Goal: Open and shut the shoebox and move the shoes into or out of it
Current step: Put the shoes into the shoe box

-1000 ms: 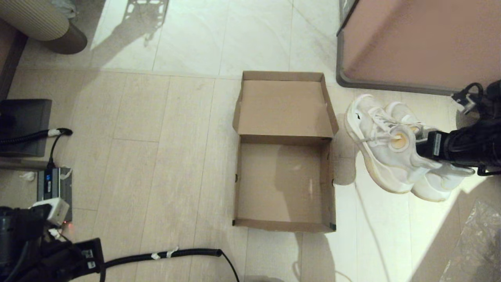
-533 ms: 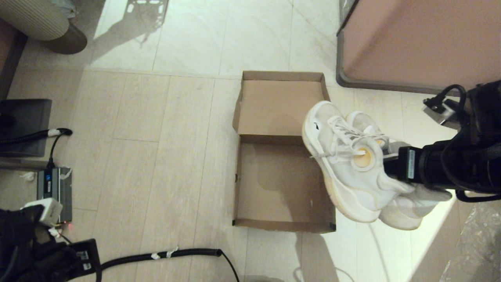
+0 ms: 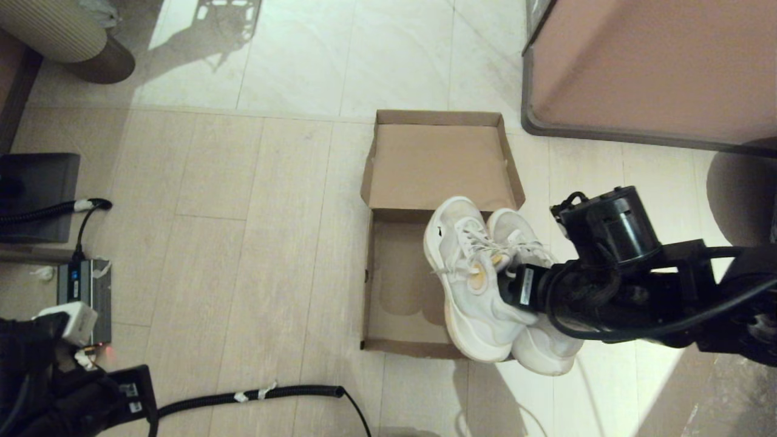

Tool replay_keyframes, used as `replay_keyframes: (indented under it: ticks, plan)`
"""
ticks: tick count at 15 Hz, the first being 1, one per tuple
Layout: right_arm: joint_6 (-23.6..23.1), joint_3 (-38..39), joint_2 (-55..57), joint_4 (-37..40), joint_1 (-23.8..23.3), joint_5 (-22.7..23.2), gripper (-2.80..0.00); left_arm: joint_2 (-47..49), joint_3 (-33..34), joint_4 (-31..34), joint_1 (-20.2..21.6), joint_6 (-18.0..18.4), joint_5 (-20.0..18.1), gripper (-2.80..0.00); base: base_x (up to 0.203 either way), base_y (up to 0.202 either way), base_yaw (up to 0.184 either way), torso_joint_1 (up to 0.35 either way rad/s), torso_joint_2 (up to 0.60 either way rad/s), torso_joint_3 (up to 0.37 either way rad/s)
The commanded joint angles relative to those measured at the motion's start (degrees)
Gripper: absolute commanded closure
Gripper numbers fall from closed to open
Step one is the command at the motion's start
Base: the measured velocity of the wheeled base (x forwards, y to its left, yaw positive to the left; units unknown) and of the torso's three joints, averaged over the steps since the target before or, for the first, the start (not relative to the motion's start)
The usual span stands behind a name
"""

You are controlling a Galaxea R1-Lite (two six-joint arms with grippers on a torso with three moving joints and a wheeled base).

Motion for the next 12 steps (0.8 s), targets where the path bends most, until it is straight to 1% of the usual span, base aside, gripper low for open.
replay_keyframes:
  ticks: [1, 5, 9, 12]
  plan:
    - [0.1, -0.7, 8.3, -4.9, 1.0, -0.9, 0.00, 0.6, 0.0, -0.2, 0.3, -0.1, 0.1, 0.00, 0.000, 0.000, 0.000, 0.000, 0.00, 0.000]
    - [0.0, -2.5, 17.2, -11.0, 2.4, -3.2, 0.00, 0.9, 0.4, -0.1, 0.5, -0.2, 0.0, 0.00, 0.000, 0.000, 0.000, 0.000, 0.00, 0.000]
    - [-0.7, -2.8, 25.9, -20.6, 2.4, -4.3, 0.00, 0.8, 0.2, -0.1, 0.5, -0.1, 0.0, 0.00, 0.000, 0.000, 0.000, 0.000, 0.00, 0.000]
    - [-4.5, -2.6, 31.0, -29.8, 2.4, -6.2, 0.00, 0.3, 0.2, 0.0, 0.5, -0.1, 0.1, 0.00, 0.000, 0.000, 0.000, 0.000, 0.00, 0.000]
